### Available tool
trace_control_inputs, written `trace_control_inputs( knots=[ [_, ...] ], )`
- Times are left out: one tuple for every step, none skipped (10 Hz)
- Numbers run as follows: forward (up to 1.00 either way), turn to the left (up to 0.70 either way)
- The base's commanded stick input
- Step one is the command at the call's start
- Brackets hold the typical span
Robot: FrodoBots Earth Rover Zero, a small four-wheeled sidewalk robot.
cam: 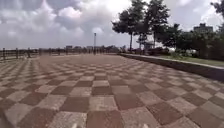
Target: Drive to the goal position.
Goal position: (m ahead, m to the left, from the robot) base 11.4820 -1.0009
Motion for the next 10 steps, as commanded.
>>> trace_control_inputs(
  knots=[
    [0.70, 0.00],
    [0.70, 0.00],
    [0.70, 0.00],
    [0.70, 0.00],
    [0.70, 0.00],
    [0.70, 0.00],
    [0.70, 0.00],
    [0.70, 0.00],
    [0.70, 0.00],
    [0.70, 0.00]
  ],
)
